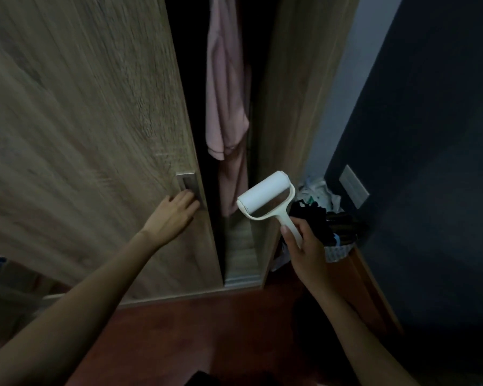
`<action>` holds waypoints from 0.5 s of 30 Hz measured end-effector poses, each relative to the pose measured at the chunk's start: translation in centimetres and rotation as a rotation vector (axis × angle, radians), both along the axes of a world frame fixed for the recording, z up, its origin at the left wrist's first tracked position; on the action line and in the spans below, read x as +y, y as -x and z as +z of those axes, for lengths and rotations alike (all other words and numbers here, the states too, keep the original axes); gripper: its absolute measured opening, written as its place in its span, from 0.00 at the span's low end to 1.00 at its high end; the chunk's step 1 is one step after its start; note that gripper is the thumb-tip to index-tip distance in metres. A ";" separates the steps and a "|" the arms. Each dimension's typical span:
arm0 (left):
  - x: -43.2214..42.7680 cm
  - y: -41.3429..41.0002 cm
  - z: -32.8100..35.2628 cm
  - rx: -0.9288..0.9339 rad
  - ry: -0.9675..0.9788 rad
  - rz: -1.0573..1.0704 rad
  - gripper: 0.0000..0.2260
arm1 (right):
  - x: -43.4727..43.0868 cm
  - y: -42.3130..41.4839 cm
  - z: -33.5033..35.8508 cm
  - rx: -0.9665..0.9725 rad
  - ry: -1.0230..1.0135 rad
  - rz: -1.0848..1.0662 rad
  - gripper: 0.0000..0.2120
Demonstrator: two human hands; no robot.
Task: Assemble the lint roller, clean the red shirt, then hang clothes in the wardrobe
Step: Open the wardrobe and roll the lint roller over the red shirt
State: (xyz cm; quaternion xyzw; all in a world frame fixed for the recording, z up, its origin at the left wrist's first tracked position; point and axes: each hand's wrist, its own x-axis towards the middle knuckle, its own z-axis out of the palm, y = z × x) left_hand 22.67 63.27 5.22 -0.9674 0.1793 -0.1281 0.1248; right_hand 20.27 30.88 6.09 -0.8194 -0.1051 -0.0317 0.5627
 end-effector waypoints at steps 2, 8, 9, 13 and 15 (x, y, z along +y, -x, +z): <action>1.2 1.0 0.1 -0.025 0.128 0.041 0.09 | 1.4 -0.4 0.2 0.000 0.000 0.016 0.12; 4.6 2.3 0.8 -0.378 0.405 0.147 0.19 | 6.6 -1.1 1.0 -0.019 -0.039 -0.036 0.08; 5.1 2.2 0.9 -0.464 0.377 0.182 0.21 | 7.5 -1.1 1.1 -0.026 -0.048 -0.052 0.08; 7.8 0.6 1.3 -0.648 0.284 0.362 0.34 | 11.0 -1.5 1.2 -0.026 -0.071 -0.075 0.08; 9.6 -0.1 1.3 -0.647 0.296 0.369 0.38 | 12.4 -1.5 1.0 -0.037 -0.073 -0.087 0.08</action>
